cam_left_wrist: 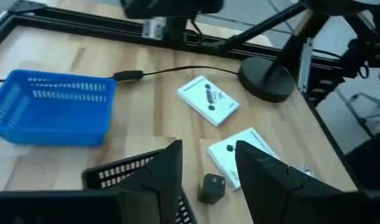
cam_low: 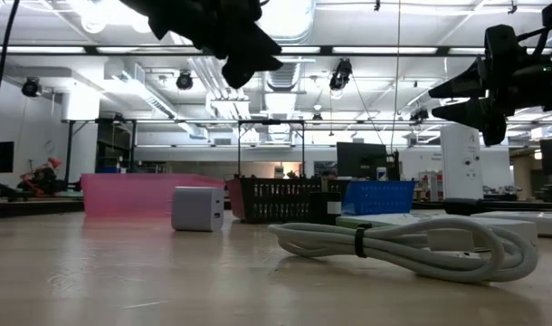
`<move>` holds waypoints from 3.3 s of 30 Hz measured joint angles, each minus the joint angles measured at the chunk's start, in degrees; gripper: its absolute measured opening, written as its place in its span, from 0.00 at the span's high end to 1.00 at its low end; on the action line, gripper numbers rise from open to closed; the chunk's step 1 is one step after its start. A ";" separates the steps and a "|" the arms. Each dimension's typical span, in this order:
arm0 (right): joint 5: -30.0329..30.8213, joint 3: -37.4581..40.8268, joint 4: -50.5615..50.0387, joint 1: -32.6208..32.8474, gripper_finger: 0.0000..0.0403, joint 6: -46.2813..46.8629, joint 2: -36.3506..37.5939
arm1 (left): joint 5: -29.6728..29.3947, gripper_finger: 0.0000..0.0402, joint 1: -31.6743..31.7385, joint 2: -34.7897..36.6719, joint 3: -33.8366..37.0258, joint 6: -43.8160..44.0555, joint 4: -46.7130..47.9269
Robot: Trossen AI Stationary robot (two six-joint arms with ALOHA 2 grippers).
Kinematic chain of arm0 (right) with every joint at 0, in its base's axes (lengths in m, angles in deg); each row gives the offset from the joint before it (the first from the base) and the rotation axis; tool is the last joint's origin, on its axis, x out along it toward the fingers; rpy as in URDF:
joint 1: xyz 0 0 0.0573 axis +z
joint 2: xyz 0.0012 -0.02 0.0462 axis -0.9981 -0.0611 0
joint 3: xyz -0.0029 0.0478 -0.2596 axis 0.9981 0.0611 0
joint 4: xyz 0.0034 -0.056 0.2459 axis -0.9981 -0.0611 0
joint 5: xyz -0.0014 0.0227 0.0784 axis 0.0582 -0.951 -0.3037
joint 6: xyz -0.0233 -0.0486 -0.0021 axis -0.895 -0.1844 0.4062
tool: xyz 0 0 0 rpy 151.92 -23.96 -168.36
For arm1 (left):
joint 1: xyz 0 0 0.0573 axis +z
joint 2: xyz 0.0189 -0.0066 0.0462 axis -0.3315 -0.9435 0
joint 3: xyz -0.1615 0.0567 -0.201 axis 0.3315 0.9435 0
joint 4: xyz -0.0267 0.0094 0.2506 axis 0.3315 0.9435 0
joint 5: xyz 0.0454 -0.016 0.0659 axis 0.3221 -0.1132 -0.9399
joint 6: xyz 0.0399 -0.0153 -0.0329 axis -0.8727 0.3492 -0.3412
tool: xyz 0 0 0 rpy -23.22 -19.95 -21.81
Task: Pick and place items into bin
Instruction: Put the blue charger adapter into the blue bin
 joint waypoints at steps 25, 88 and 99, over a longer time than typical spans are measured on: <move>-0.45 0.00 0.00 0.00 0.52 0.00 -0.68 | -3.57 0.67 -16.51 -8.47 1.84 -3.75 17.77; -0.42 0.00 1.17 0.00 0.52 -0.09 -2.47 | -12.74 0.73 -17.79 -15.80 3.24 -5.98 20.56; -3.05 0.02 6.78 0.00 0.52 -8.61 -2.71 | -13.60 0.73 -16.01 -11.13 -1.82 -5.92 19.99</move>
